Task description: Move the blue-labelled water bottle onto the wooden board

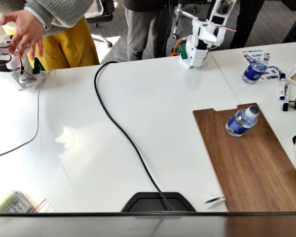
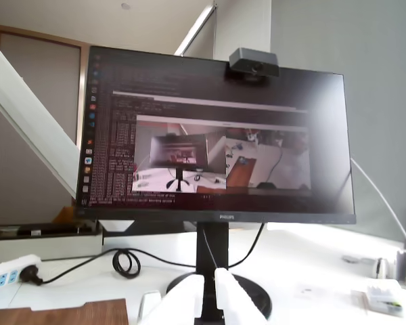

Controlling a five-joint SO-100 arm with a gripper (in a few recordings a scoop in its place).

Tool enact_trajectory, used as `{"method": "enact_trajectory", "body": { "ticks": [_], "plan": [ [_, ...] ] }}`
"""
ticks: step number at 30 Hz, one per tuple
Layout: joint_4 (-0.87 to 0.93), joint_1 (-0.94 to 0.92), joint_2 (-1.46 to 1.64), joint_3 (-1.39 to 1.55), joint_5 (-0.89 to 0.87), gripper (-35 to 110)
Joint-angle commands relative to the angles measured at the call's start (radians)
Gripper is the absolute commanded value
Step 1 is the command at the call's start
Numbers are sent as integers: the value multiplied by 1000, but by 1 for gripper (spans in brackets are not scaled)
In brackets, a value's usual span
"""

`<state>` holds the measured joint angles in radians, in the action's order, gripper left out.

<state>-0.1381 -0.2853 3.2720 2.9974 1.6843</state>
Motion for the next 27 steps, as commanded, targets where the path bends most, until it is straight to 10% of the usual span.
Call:
{"method": "enact_trajectory", "body": {
  "ticks": [1,27],
  "plan": [
    [-97,-38,25,49,11,0],
    [-198,-91,25,106,58,0]
  ]
}}
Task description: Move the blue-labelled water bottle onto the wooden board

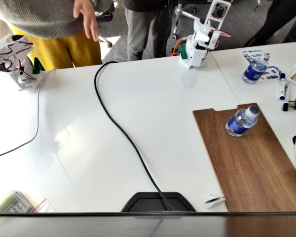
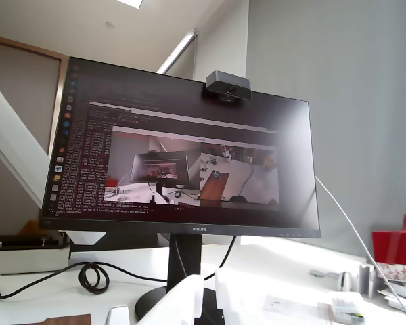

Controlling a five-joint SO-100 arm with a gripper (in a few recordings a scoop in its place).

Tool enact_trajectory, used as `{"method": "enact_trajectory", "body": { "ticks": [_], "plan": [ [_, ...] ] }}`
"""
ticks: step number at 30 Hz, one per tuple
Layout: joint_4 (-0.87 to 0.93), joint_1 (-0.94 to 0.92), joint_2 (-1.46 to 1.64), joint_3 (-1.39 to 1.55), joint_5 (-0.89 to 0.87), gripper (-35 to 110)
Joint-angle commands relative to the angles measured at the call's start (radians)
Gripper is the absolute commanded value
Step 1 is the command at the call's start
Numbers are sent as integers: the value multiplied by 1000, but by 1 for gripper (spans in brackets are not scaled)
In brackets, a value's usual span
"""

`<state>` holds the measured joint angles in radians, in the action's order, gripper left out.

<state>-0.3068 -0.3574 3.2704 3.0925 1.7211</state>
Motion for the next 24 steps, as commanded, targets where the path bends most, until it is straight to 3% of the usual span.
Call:
{"method": "enact_trajectory", "body": {
  "ticks": [1,24],
  "plan": [
    [-29,-18,26,11,21,0],
    [-26,-12,26,12,38,0]
  ]
}}
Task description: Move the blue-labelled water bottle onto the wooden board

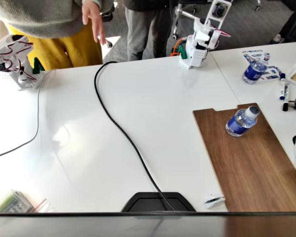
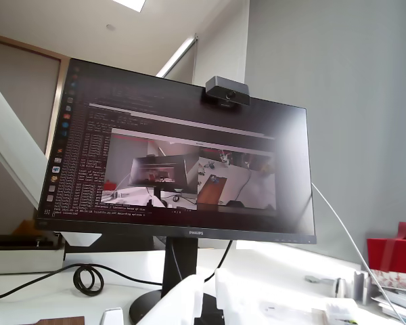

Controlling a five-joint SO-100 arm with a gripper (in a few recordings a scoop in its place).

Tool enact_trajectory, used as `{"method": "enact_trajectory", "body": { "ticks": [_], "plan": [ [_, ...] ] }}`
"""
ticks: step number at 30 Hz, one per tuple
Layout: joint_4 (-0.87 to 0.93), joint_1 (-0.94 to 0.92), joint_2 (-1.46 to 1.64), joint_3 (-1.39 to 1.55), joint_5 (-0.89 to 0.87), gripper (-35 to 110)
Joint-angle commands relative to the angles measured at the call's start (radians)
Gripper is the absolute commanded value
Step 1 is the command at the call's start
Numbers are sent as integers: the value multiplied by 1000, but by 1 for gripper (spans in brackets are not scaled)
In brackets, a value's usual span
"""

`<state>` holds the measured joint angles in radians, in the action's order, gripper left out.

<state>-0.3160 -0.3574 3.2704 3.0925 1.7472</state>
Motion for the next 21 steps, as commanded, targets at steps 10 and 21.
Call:
{"method": "enact_trajectory", "body": {
  "ticks": [10,21],
  "plan": [
    [-55,-21,26,12,-14,0],
    [-72,-26,26,12,-15,0]
  ]
}}
